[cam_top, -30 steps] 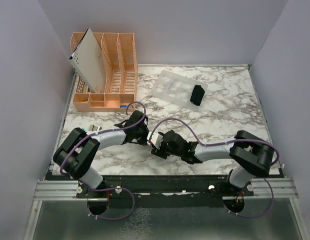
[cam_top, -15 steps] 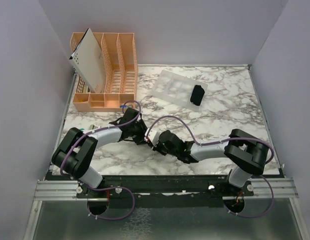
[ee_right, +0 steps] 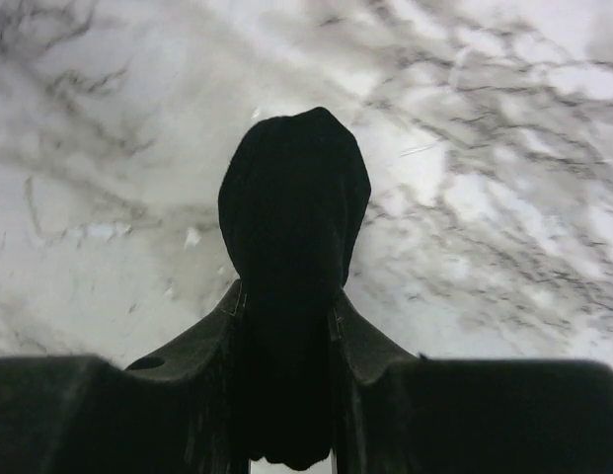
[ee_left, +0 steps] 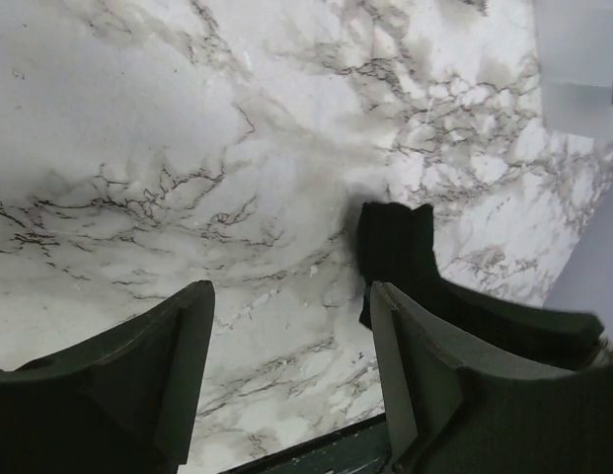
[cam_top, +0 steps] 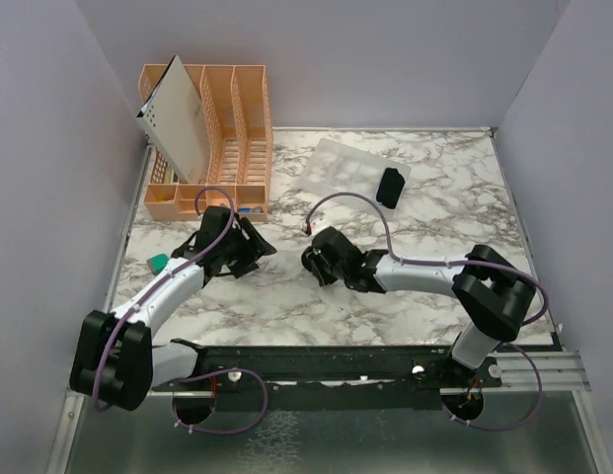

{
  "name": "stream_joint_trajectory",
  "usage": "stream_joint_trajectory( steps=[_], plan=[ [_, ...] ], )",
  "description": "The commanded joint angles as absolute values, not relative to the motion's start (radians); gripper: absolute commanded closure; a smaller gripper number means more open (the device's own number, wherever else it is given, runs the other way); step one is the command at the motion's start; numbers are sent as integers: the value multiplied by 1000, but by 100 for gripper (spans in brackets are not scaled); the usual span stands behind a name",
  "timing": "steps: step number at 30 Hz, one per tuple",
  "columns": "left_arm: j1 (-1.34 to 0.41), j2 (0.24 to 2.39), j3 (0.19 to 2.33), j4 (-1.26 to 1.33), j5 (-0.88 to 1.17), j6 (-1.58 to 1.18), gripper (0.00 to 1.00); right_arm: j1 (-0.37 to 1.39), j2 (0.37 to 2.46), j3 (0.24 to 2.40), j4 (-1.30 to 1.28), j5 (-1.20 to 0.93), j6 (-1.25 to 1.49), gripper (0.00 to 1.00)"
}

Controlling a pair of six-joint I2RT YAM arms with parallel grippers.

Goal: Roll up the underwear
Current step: Place the underwear in the storage box.

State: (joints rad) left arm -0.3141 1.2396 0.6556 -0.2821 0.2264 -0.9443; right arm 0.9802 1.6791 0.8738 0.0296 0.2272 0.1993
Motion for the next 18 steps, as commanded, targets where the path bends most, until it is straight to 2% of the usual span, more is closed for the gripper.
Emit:
stream_joint_trajectory(
  steps=[1,9,18],
  plan=[
    [-297,1132,632,-329,175,-917,31,897,1629,1008,-200,272,351,100],
    [-292,1082,607,-330,221,-892,31,774,1713,1337,-438,552,397,99],
    [-291,1084,558,-312,295,-866,31,575,1981,1700,-554,617,450,100]
  ],
)
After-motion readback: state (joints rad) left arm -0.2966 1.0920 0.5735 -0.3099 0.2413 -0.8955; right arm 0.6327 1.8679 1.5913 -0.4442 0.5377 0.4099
